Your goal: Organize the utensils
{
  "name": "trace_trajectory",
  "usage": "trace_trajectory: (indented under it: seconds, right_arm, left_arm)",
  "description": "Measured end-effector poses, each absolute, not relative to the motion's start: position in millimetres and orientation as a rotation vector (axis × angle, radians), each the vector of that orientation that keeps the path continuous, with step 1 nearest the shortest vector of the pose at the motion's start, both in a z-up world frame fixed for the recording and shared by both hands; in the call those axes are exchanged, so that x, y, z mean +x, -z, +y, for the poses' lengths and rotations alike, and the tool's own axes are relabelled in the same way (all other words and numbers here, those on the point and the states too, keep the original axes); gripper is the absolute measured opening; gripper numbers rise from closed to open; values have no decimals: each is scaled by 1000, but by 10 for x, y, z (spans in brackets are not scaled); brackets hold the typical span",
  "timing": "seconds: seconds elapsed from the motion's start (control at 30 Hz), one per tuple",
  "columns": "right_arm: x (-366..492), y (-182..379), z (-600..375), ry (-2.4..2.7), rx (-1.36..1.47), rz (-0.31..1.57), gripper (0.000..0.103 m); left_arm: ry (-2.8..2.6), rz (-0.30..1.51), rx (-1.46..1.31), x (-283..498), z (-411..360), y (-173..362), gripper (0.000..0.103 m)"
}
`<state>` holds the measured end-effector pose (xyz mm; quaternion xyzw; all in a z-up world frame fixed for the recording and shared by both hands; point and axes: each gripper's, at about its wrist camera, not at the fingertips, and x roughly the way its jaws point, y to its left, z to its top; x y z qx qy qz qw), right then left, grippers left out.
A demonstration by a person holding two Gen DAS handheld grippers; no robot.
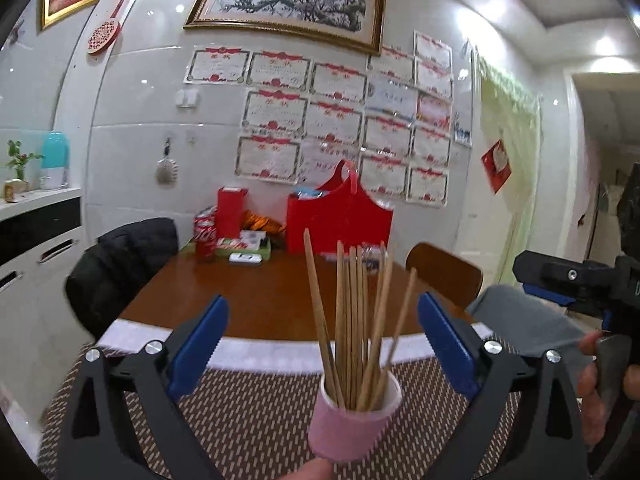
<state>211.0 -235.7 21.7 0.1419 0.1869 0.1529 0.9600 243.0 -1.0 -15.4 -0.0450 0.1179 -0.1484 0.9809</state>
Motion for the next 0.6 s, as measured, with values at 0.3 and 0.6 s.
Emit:
trace_trajectory:
  seconds: [0.3,0.6]
  right_arm:
    - [1113,-403,-2218,-184,183,343,97]
    - [343,-491,-2246,-75,144,318,97]
  left_arm:
    - [163,246,4,1446,-102,-256,94]
    - [125,239,14,647,-116,-524,99]
